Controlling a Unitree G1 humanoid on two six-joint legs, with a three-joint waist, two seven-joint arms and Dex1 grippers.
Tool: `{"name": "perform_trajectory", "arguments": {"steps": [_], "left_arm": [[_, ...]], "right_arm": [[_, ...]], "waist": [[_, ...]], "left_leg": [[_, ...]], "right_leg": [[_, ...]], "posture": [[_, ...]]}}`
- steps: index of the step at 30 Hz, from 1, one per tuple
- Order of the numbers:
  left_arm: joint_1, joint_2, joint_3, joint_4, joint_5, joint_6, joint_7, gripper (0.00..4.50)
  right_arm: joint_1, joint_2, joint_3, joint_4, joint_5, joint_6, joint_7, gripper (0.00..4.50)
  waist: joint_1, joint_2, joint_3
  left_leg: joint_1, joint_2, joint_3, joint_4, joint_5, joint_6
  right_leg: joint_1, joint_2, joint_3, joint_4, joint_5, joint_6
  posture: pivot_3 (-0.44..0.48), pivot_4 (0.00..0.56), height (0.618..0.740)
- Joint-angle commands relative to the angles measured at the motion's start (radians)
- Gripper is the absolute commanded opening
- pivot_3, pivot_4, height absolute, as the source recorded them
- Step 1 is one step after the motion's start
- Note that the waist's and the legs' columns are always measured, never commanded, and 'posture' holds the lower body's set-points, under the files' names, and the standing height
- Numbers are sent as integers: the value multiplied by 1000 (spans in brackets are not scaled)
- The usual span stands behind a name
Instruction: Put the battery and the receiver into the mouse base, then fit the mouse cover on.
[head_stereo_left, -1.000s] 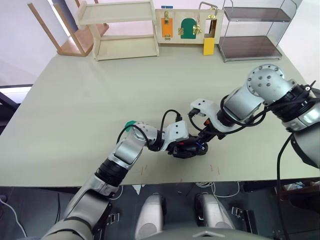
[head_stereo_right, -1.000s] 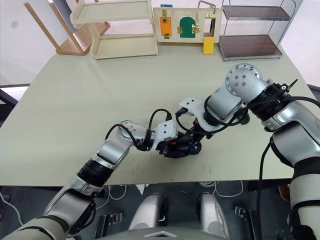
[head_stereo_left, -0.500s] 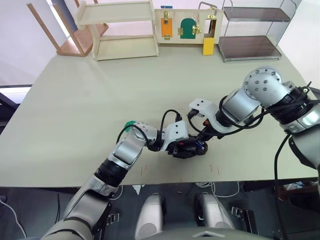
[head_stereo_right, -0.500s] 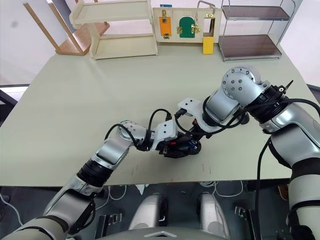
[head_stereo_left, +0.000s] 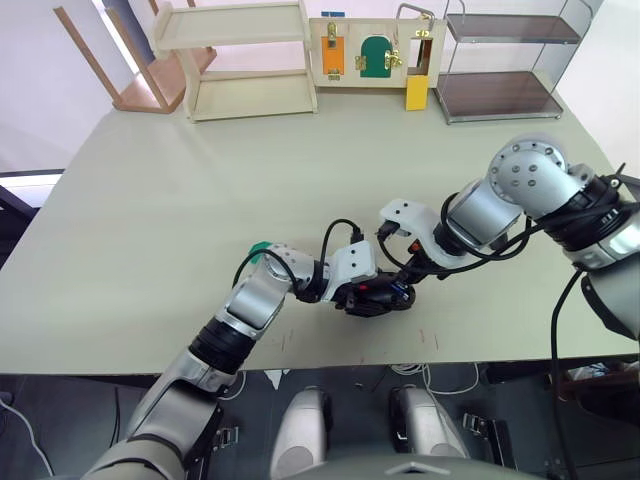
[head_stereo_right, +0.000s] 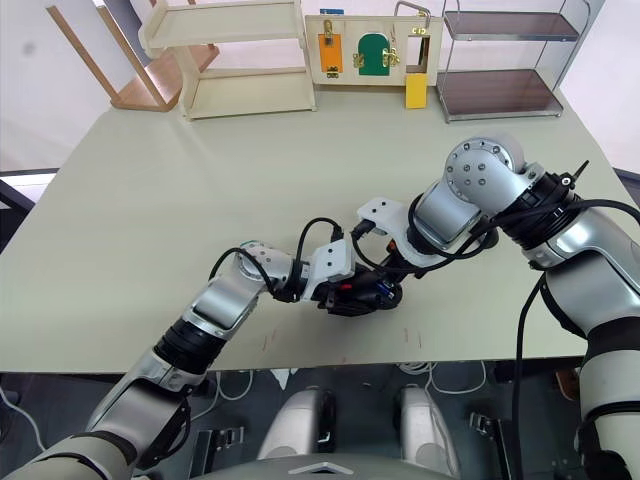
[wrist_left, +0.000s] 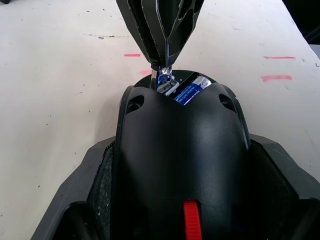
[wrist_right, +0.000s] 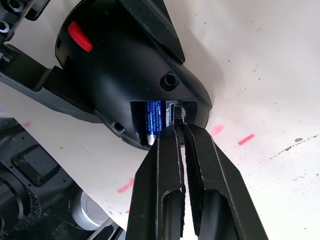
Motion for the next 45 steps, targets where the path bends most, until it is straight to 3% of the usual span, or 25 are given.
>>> {"name": "perform_trajectory", "arguments": {"steps": [1,15,31,45], "left_arm": [[22,6,-30,7,7,27,-7,2938],[20,2,-29,13,4,31,-6,2938],[21,5,-31,9,3,30,-9,2938],[20,2,-27,15,2,32,-11,2938]], "right_arm": [[2,0,-5,-11,0,5,1,0],[-19,4,8,6,13,5,7,0],[2,60,-62,50,18,5,-49,0],[-9,11,-10,16,56,5,-38,0]], "waist": [[0,0,0],[-1,0,0],[-4,0,0],[-1,0,0]], "left_leg": [[0,0,0,0,0,0],[0,0,0,0,0,0],[1,1,1,0,0,0],[0,1,0,-1,0,0]], "right_leg": [[0,0,0,0,0,0],[0,0,0,0,0,0],[0,1,1,1,-1,-3],[0,1,0,-2,-1,-2]], "posture": [[0,150,740],[0,150,740],[0,150,740],[0,150,740]]}}
